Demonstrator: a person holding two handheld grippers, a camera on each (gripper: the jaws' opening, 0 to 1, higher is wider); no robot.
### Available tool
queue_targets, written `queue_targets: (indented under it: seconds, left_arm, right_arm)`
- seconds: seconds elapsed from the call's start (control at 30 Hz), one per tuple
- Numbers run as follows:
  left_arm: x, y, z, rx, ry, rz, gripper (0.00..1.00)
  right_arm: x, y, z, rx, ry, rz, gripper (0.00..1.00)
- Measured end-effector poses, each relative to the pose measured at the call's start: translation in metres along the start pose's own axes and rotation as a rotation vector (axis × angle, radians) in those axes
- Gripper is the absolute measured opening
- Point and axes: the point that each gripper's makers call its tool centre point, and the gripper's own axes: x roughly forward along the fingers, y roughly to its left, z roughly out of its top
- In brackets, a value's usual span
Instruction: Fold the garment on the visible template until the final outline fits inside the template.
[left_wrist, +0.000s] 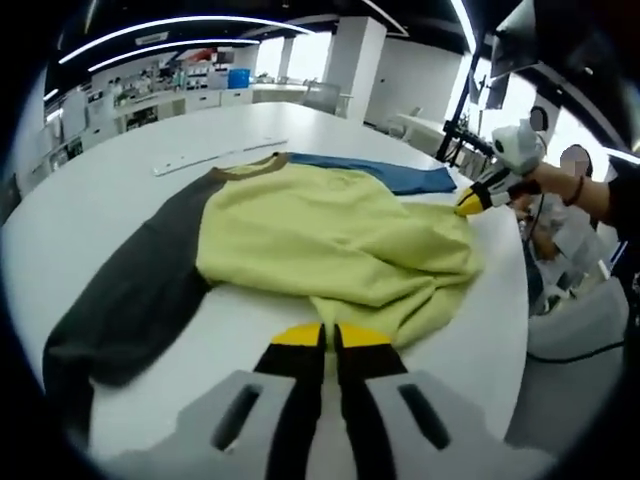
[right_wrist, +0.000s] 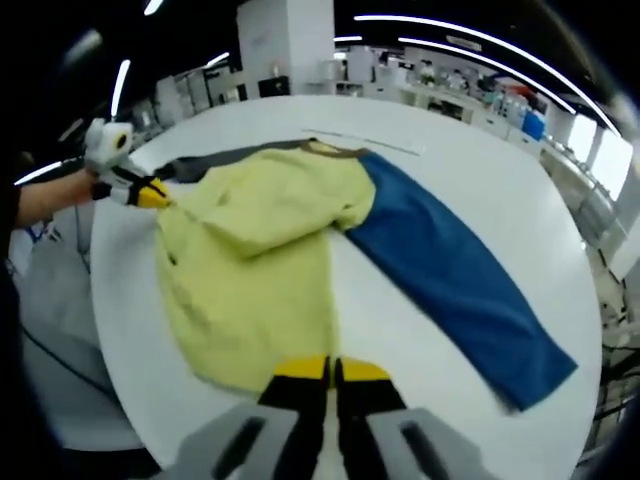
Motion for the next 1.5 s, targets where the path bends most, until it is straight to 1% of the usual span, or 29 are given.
queue_targets:
  seconds: [0.13,0.17,0.23,0.3,0.4,0.47,0.53,0.57,0.67,0.73,0.8,0.87,0.93,1.0,1.13,1.27,1.33,1.5]
  left_arm:
    - [-0.01,-0.002,-0.004,-0.019,0.002,0.01,0.01]
    - [-0.014,-0.003,-0.006,-0.033,0.003,0.013,0.01]
    - [-0.019,-0.003,-0.009,-0.057,-0.004,0.011,0.01]
    - [-0.023,-0.006,-0.011,-0.064,-0.011,0.012,0.01]
    - [-0.029,-0.005,-0.015,-0.089,-0.02,0.045,0.01]
    - [-0.032,-0.007,-0.018,-0.099,-0.019,0.051,0.01]
    - [-0.036,-0.006,-0.02,-0.134,-0.033,0.057,0.01]
    - [-0.038,-0.005,-0.021,-0.139,-0.036,0.056,0.01]
    - [-0.042,-0.011,-0.025,-0.159,-0.036,0.067,0.01]
    - [-0.046,-0.009,-0.029,-0.174,-0.035,0.074,0.01]
    - [-0.05,-0.007,-0.031,-0.182,-0.036,0.074,0.01]
    - [-0.052,-0.014,-0.034,-0.195,-0.026,0.08,0.01]
    - [-0.054,-0.014,-0.037,-0.199,-0.029,0.081,0.01]
    - [-0.055,-0.013,-0.042,-0.212,-0.02,0.082,0.01]
    - [-0.06,-0.02,-0.048,-0.243,-0.022,0.083,0.01]
    - [-0.064,-0.023,-0.052,-0.255,-0.022,0.076,0.01]
    - [-0.066,-0.027,-0.051,-0.28,-0.041,0.063,0.01]
    - [-0.071,-0.031,-0.054,-0.312,-0.056,0.049,0.01]
  right_arm:
    - [-0.005,0.001,-0.003,0.004,0.004,0.0,0.0]
    - [-0.006,0.002,-0.005,0.01,0.006,-0.002,0.0]
    - [-0.01,0.005,-0.006,0.012,0.003,0.0,0.0]
    - [-0.014,0.009,-0.008,0.015,0.005,0.002,0.0]
    - [-0.016,0.011,-0.012,0.022,0.005,0.0,0.0]
    - [-0.019,0.015,-0.014,0.033,-0.002,-0.003,0.0]
    - [-0.022,0.019,-0.015,0.041,-0.012,-0.009,0.0]
    - [-0.022,0.021,-0.016,0.042,-0.013,-0.009,0.0]
    - [-0.024,0.026,-0.021,0.044,-0.013,-0.007,0.0]
    - [-0.027,0.03,-0.021,0.056,-0.02,-0.005,0.0]
    - [-0.028,0.03,-0.022,0.065,-0.024,-0.005,0.0]
    - [-0.03,0.031,-0.024,0.083,-0.029,-0.004,0.0]
    - [-0.032,0.035,-0.024,0.1,-0.033,-0.002,0.0]
    - [-0.034,0.039,-0.028,0.131,-0.021,0.012,0.0]
    - [-0.037,0.039,-0.034,0.14,-0.019,0.007,0.0]
    - [-0.041,0.043,-0.039,0.162,-0.022,0.001,0.0]
    - [-0.041,0.043,-0.042,0.167,-0.021,-0.001,0.0]
    - [-0.044,0.047,-0.051,0.19,-0.012,-0.003,0.0]
